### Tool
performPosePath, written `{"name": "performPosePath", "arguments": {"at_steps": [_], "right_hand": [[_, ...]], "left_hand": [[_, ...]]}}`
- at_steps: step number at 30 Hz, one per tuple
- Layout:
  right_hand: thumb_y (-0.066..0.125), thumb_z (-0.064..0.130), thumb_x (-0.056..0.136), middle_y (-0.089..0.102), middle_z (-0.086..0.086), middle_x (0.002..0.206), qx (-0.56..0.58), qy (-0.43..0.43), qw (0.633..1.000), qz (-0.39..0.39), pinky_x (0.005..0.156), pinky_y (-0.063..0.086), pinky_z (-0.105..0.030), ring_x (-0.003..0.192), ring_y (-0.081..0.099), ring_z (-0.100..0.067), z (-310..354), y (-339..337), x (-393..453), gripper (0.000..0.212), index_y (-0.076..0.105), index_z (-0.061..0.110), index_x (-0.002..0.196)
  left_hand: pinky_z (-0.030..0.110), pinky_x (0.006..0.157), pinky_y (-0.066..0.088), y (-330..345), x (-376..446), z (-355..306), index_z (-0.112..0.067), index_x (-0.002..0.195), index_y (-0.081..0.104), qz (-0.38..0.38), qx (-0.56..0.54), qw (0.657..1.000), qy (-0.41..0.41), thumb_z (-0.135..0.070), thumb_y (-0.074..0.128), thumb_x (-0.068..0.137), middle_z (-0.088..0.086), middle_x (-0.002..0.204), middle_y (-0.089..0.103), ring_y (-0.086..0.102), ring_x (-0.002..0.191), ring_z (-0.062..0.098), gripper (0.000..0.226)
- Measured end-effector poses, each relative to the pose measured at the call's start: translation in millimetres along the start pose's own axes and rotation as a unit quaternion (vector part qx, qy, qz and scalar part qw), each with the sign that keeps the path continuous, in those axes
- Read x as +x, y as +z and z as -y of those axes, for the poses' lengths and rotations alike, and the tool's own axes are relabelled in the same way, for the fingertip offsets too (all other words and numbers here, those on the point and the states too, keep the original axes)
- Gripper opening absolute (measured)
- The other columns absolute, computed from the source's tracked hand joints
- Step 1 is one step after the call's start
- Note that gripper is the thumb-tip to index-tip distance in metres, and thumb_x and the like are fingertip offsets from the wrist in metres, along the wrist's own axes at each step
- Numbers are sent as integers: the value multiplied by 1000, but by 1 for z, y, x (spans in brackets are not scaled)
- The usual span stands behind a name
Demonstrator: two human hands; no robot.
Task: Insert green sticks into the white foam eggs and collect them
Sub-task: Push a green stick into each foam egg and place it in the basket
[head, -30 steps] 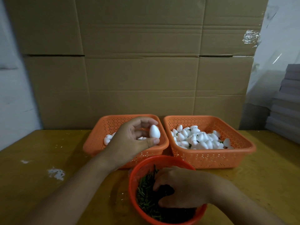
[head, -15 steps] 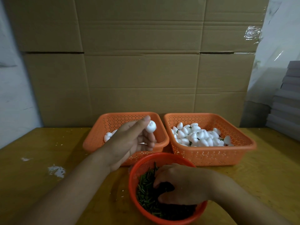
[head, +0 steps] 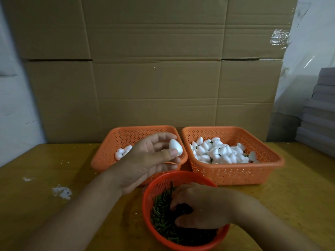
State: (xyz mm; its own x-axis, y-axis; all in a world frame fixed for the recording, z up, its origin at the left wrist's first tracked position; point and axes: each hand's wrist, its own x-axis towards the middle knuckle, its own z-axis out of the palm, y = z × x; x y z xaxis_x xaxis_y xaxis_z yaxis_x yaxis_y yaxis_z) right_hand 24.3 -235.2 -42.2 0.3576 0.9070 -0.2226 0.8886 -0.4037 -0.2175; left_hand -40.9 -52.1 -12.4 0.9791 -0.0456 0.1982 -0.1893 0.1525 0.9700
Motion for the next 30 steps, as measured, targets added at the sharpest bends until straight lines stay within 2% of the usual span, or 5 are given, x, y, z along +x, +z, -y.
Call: {"name": "performPosePath", "arguments": {"at_steps": [4,10,17,23,30], "right_hand": [[57,45,96,44,7,144,-2,2,1000,2,108,38,-39,133,38,-17,1,0,-1,42,55,31,136],[56,46,97,45,7,144,-2,2,1000,1,109,38,-40,134,39,-17,1,0,0,42,55,31,136],[56,46,96,46,8,142,1,2,1000,-4,108,40,-40,132,40,-16,0,0,1,41,56,32,134],[56,46,96,46,7,141,-1,1,1000,-4,108,39,-40,131,40,-16,0,1,0,41,56,32,134],[58,45,95,47,8,140,-2,-6,1000,-13,108,39,-39,130,41,-16,0,2,1,40,57,33,132]], "left_hand": [[30,80,58,4,-2,0,-10,116,60,-4,-7,1000,24,-1,73,81,12,111,71,70,99,25,38],[30,86,56,5,-4,0,-14,113,74,9,2,999,36,-8,68,86,11,106,72,69,104,23,29],[23,77,56,9,-5,-1,-26,100,76,-18,88,995,48,-10,78,77,5,97,72,68,81,16,27],[23,79,57,10,-6,-2,-20,104,77,-37,147,986,72,-13,85,76,15,107,75,70,103,33,30],[24,89,57,12,-6,0,-17,107,75,-32,219,970,104,-18,81,72,1,106,77,73,101,16,36]]}}
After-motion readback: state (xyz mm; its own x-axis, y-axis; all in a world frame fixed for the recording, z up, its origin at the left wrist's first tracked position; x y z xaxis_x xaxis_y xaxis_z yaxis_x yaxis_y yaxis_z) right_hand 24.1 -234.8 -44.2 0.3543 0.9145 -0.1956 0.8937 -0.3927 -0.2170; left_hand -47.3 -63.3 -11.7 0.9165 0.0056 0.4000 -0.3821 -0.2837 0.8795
